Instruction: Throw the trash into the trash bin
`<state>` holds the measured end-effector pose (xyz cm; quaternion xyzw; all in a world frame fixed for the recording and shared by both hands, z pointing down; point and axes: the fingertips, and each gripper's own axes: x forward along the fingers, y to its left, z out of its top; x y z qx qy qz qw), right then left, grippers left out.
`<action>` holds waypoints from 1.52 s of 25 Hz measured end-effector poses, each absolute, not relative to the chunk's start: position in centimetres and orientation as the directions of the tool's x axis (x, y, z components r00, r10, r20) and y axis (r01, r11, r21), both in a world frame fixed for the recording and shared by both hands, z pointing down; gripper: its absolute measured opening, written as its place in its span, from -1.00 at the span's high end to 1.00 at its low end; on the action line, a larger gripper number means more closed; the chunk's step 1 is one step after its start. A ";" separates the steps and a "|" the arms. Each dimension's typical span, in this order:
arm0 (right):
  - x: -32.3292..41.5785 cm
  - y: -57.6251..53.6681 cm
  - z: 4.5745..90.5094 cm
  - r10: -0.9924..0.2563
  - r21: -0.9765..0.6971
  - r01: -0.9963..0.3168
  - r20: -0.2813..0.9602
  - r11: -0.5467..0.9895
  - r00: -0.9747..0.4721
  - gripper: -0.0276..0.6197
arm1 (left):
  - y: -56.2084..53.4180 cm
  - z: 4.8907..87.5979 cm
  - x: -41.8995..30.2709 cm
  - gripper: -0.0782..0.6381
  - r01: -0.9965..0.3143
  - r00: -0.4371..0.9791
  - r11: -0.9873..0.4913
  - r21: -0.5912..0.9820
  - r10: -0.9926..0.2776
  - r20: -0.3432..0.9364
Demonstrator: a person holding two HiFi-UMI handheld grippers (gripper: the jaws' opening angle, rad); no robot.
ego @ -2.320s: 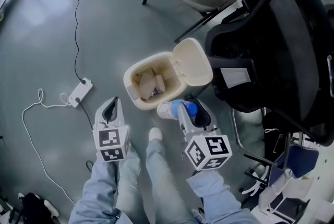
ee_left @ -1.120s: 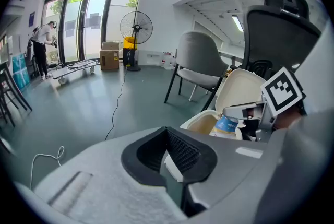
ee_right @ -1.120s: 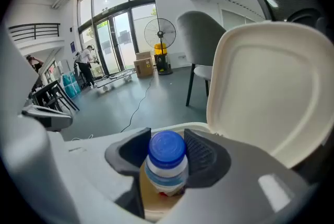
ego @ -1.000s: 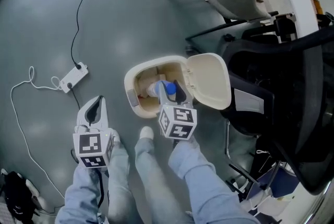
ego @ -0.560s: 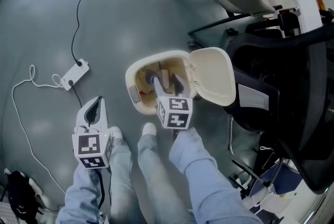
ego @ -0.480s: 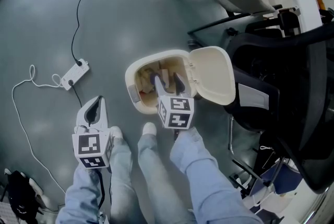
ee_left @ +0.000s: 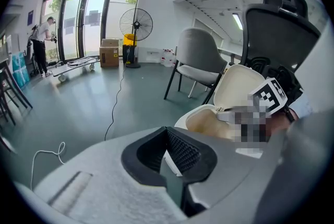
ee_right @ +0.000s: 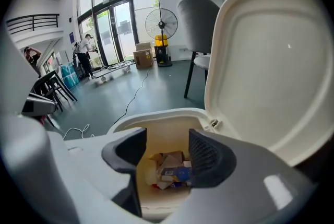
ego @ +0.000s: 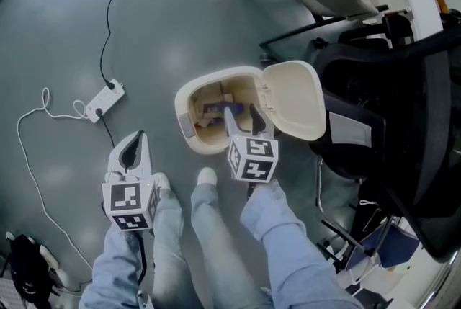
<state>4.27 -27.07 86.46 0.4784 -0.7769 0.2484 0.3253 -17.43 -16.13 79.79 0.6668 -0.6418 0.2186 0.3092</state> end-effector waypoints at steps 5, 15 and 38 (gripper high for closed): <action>4.8 -26.2 84.7 -0.588 -0.092 -0.910 0.736 0.405 -0.336 0.12 | -16.1 79.0 -16.7 0.79 -0.990 0.090 0.009 0.142 -0.733 0.674; 7.7 -22.3 76.7 -0.651 -0.014 -0.933 0.712 0.361 -0.262 0.64 | -15.8 73.3 -14.1 0.79 -0.985 0.129 -0.027 0.168 -0.764 0.632; 14.2 -14.6 41.0 -0.832 -0.066 -0.966 0.496 0.250 -0.249 0.91 | -12.9 41.0 -7.9 0.79 -0.962 0.262 -0.197 0.190 -0.863 0.432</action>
